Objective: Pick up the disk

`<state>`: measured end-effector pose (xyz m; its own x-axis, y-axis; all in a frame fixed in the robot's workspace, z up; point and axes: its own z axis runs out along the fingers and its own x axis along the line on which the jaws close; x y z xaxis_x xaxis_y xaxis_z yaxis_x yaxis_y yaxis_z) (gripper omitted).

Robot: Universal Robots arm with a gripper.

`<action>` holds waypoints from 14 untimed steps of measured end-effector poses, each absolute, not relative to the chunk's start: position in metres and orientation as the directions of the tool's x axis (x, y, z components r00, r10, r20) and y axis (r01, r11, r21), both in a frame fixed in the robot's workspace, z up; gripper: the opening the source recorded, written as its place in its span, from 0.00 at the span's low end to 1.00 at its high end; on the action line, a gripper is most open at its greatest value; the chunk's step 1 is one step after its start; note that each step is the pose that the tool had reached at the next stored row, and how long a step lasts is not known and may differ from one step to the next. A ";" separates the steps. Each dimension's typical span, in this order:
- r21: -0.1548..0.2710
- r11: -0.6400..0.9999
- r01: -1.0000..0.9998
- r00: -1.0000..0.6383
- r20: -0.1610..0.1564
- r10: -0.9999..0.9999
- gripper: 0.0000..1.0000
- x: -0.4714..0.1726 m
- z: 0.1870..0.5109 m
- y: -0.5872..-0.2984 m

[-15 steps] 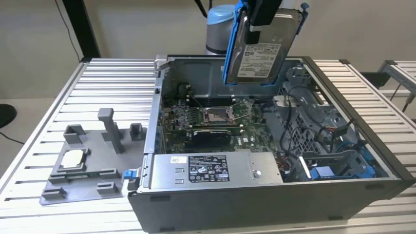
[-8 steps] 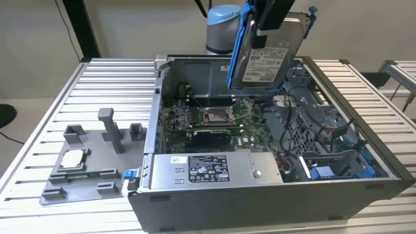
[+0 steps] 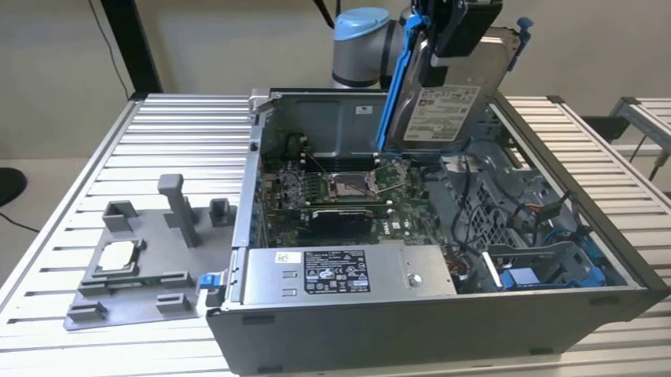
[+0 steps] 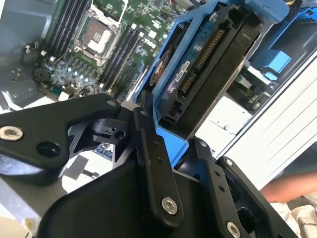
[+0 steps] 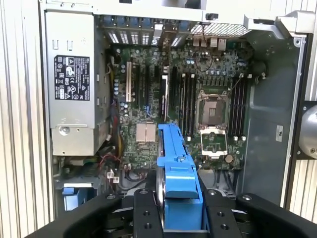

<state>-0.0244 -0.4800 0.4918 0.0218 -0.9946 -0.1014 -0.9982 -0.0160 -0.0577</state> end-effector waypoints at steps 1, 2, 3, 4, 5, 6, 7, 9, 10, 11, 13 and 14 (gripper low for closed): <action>-0.057 -0.016 -0.998 0.022 -0.101 -0.995 0.00 -0.023 0.492 -0.482; -0.057 -0.016 -0.998 0.022 -0.101 -0.995 0.00 -0.021 0.492 -0.484; -0.056 -0.016 -0.998 0.022 -0.101 -0.995 0.00 -0.019 0.492 -0.486; -0.056 -0.016 -0.998 0.022 -0.101 -0.995 0.00 -0.017 0.492 -0.489; -0.055 -0.016 -0.998 0.022 -0.101 -0.995 0.00 -0.015 0.492 -0.491; -0.055 -0.016 -0.998 0.022 -0.101 -0.995 0.00 -0.014 0.492 -0.493; -0.055 -0.016 -0.998 0.022 -0.101 -0.995 0.00 -0.012 0.492 -0.495; -0.054 -0.016 -0.998 0.021 -0.101 -0.995 0.00 -0.008 0.492 -0.499; -0.053 -0.016 -0.998 0.021 -0.101 -0.995 0.00 -0.007 0.492 -0.502; -0.053 -0.016 -0.998 0.021 -0.101 -0.995 0.00 -0.005 0.492 -0.504; -0.052 -0.016 -0.998 0.021 -0.101 -0.995 0.00 -0.003 0.492 -0.508; -0.052 -0.016 -0.999 0.021 -0.102 -0.995 0.00 -0.002 0.492 -0.511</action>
